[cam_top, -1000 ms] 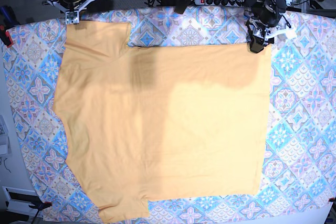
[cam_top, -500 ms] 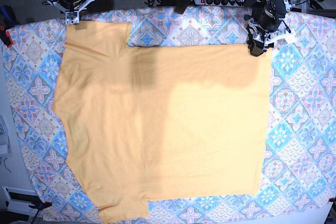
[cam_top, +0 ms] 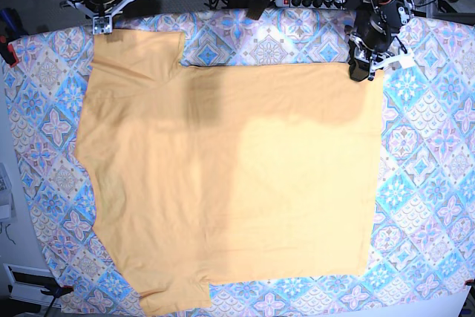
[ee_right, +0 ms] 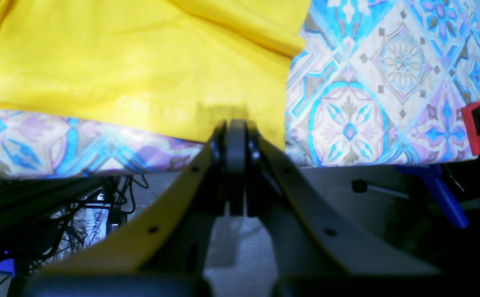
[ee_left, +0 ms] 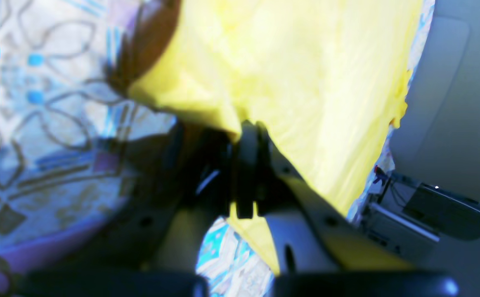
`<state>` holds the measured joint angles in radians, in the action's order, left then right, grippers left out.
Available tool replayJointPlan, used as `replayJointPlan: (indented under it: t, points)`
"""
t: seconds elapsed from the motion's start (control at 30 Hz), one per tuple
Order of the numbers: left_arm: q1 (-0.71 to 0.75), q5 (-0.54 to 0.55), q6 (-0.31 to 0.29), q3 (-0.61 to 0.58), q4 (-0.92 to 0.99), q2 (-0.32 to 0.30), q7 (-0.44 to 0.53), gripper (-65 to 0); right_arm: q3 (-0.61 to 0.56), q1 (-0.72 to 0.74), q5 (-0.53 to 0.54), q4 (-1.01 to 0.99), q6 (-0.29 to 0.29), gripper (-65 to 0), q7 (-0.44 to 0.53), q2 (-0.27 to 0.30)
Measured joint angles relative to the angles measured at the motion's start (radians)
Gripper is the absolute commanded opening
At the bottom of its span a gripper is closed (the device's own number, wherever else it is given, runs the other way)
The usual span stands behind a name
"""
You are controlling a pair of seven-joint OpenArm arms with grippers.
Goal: Fold the T-shirt properly
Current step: 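Move both grippers down to the corners of the yellow T-shirt's straight edge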
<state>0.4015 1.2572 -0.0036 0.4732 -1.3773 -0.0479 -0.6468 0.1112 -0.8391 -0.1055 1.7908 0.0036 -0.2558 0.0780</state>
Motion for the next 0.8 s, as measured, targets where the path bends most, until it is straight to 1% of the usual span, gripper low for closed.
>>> replayJointPlan:
  t: [0.17,0.2,0.23,0.3,0.57,0.7,0.8]
  points:
    - [0.001,0.001,0.000,0.000,0.000,0.000,0.000,-65.0,0.000,0.000,0.000,-0.002,0.000,-63.5,-0.006,0.000]
    - [0.000,0.000,0.000,0.000,0.000,0.000,-0.001,-65.0,0.000,0.006,0.000,-0.005,0.000,-62.1,-0.030,0.000]
    - [0.000,0.000,0.000,0.000,0.000,0.000,-0.001,-65.0,0.000,0.019,0.000,-0.006,0.000,-60.5,-0.073,-0.001]
    - [0.001,0.000,0.000,0.000,0.000,0.000,-0.001,-65.0,0.000,0.043,0.000,-0.011,0.000,-57.7,-0.109,0.000]
    - [0.001,0.000,0.000,-0.002,0.000,-0.002,-0.001,-65.0,0.005,0.094,0.000,-0.011,0.001,-51.2,-0.121,0.000]
    - [0.003,0.001,0.000,-0.002,0.000,-0.002,-0.001,-65.0,0.007,0.118,0.001,-0.016,0.000,-46.0,-0.109,0.000]
    - [0.003,0.000,0.000,-0.003,0.000,-0.002,0.000,-65.0,0.007,0.130,0.002,-0.039,0.000,-44.1,-0.130,-0.001]
